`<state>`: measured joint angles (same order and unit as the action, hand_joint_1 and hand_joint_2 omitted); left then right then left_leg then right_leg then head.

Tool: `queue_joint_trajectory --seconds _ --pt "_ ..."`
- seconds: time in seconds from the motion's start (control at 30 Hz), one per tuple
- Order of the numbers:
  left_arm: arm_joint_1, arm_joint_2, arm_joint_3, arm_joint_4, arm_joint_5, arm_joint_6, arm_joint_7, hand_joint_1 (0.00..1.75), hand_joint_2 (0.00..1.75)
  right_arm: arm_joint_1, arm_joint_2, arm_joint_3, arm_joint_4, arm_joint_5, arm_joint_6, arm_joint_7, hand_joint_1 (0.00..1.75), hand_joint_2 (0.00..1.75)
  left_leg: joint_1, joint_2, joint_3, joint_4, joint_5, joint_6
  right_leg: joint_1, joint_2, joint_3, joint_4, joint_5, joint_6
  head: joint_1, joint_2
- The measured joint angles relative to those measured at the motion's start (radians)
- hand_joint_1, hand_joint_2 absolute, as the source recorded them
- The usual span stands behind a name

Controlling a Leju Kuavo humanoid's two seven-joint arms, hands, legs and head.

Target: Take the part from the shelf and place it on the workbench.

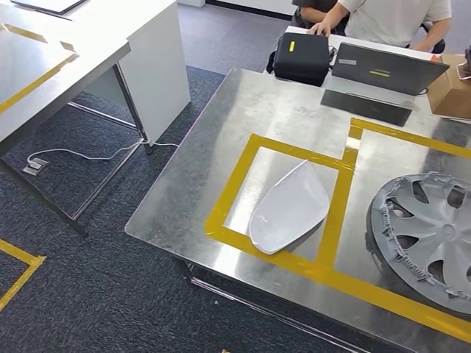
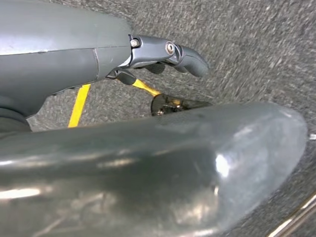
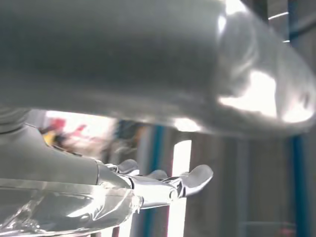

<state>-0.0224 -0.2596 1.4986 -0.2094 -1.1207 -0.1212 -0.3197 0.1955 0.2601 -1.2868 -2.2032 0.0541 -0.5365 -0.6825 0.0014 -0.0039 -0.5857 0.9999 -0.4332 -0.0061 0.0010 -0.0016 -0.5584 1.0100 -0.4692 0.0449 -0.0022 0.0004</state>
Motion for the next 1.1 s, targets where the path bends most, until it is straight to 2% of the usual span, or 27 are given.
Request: queue_joint_trajectory --seconds 0.1,0.17,0.27,0.37,0.47,0.6,0.67,0.73,0.8,0.87,0.97,1.1 --pt "0.001 -0.008 -0.002 0.0 -0.005 0.001 -0.01 0.0 0.0 -0.023 0.029 -0.034 0.147 -0.057 -0.088 0.035 0.0 0.0 0.0 0.0 0.001 0.0 0.0 0.0 0.0 0.0 0.001 0.0 0.0 0.0 0.0 0.0" --pt "0.002 -0.012 -0.002 0.0 -0.008 0.004 -0.014 0.0 0.0 -0.032 0.044 -0.041 0.25 -0.119 -0.136 0.024 0.0 0.0 0.0 0.0 0.001 0.0 0.0 0.0 0.0 0.0 0.001 0.0 0.0 0.0 0.0 0.0" --pt "0.002 -0.016 -0.002 0.0 -0.01 0.008 -0.01 0.0 0.0 -0.037 0.058 -0.043 0.366 -0.162 -0.156 0.056 0.0 0.0 0.0 0.0 0.001 0.0 0.0 -0.001 0.0 0.0 0.002 0.0 0.0 0.0 0.0 0.0" --pt "0.0 -0.021 -0.002 0.0 -0.001 0.022 0.02 0.0 0.0 -0.066 0.068 -0.07 0.498 -0.097 -0.159 0.105 0.0 0.0 0.001 0.0 0.003 -0.001 0.0 -0.001 0.0 0.001 0.002 0.0 0.0 -0.001 0.0 0.0" --pt "-0.001 -0.029 -0.001 0.0 0.005 0.035 0.044 0.0 0.0 -0.12 0.077 -0.135 0.651 0.006 -0.16 0.093 0.0 0.0 0.001 0.0 0.003 -0.001 0.0 -0.001 0.001 0.001 0.002 0.0 0.0 -0.001 0.0 0.0" --pt "-0.002 -0.034 -0.001 0.0 0.007 0.041 0.05 0.0 0.0 -0.162 0.086 -0.203 0.784 0.062 -0.16 0.101 0.0 0.0 0.001 0.0 0.004 -0.001 0.0 -0.001 0.001 0.0 0.002 0.001 0.0 -0.001 0.0 0.0" --pt "-0.003 -0.035 0.0 0.0 0.011 0.041 0.054 0.0 0.0 -0.172 0.087 -0.221 0.844 0.133 -0.16 0.175 0.0 0.0 0.001 0.0 0.004 -0.001 0.0 -0.001 0.001 0.0 0.002 0.001 0.0 -0.001 0.0 0.0" --pt "-0.004 -0.038 0.002 0.0 0.018 0.03 0.055 0.0 0.0 -0.179 0.09 -0.234 0.933 0.254 -0.16 0.303 0.0 0.0 0.001 0.0 0.004 -0.001 0.0 -0.002 0.001 0.0 0.003 0.001 -0.001 -0.001 0.0 0.0" --pt "-0.005 -0.039 0.004 0.0 0.017 0.004 0.047 0.0 0.0 -0.188 0.092 -0.242 1.05 0.393 -0.157 0.43 0.0 0.0 0.002 0.0 0.004 -0.001 0.0 -0.002 0.002 0.0 0.003 0.001 -0.001 -0.002 0.0 0.0" --pt "-0.006 -0.04 0.005 0.0 0.008 -0.025 0.03 0.0 0.0 -0.198 0.079 -0.241 1.209 0.518 -0.146 0.514 0.0 0.0 0.002 0.0 0.004 -0.002 0.0 -0.002 0.003 0.0 0.004 0.001 0.0 -0.002 0.001 0.0" --pt "-0.007 -0.041 0.004 0.0 0.001 -0.043 0.013 0.0 0.0 -0.214 0.046 -0.228 1.446 0.617 -0.138 0.56 0.0 0.0 0.002 0.0 0.004 -0.002 0.0 -0.002 0.003 0.0 0.004 0.001 0.0 -0.002 0.0 0.0" --pt "-0.006 -0.041 0.005 0.0 0.0 -0.045 0.008 0.0 0.0 -0.226 0.006 -0.22 1.63 0.644 -0.129 0.576 0.0 0.0 0.002 0.0 0.004 -0.002 0.0 -0.003 0.003 0.0 0.003 0.001 0.0 -0.002 0.0 0.0"
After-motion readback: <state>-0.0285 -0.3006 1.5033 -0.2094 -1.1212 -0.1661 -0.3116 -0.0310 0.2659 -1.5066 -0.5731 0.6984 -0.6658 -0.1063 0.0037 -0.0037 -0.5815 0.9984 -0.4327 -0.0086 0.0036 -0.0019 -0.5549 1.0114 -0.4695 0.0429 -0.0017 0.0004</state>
